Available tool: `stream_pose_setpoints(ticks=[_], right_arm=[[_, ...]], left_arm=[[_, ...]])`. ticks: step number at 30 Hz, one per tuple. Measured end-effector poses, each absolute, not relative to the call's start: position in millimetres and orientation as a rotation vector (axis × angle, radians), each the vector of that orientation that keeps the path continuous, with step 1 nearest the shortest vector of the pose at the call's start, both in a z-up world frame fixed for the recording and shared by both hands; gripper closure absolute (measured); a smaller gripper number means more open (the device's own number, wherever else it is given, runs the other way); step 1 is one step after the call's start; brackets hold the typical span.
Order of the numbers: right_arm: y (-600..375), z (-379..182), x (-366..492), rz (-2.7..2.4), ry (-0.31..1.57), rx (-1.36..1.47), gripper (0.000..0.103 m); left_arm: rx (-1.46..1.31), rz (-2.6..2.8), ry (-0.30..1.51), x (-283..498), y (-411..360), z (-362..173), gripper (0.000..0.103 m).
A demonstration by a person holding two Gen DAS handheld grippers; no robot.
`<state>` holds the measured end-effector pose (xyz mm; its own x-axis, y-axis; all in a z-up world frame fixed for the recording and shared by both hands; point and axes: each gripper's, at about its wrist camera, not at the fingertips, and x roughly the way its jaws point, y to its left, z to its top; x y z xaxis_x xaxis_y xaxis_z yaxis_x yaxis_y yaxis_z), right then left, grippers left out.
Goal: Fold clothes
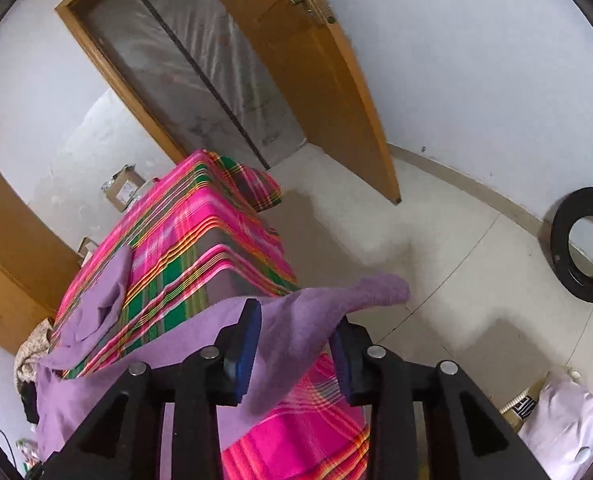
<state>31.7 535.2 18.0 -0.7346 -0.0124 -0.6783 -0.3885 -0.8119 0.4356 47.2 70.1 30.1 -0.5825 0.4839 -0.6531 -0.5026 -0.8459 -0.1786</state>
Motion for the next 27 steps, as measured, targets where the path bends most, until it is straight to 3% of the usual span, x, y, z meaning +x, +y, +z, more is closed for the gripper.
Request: stream_pose_setpoints(ticks=[3, 6, 17, 22, 27], right_arm=[[547.2, 23.1, 38.1, 2.537, 0.807, -0.918, 0.068], [555.3, 29.4, 44.4, 2.518, 0.792, -0.854, 0.059], [488.4, -5.1, -18.2, 2.797, 0.664, -1.329, 0.057], [483.5, 3.0, -23.9, 2.825, 0.607, -1.290, 0.098], [484.9, 22.3, -18.9, 2.866, 0.583, -1.155, 0.098]], left_arm=[[-0.993, 2.406, 0.020, 42.8, 65.9, 28.2, 0.097], [-1.007, 2.409, 0.021, 39.2, 65.5, 25.8, 0.097], [-1.056, 2.413, 0.010, 28.5, 67.6, 18.1, 0.097], [-1.074, 2.426, -0.005, 25.7, 64.0, 15.1, 0.097], [-1.094, 2.429, -0.012, 22.8, 62.5, 11.3, 0.097]])
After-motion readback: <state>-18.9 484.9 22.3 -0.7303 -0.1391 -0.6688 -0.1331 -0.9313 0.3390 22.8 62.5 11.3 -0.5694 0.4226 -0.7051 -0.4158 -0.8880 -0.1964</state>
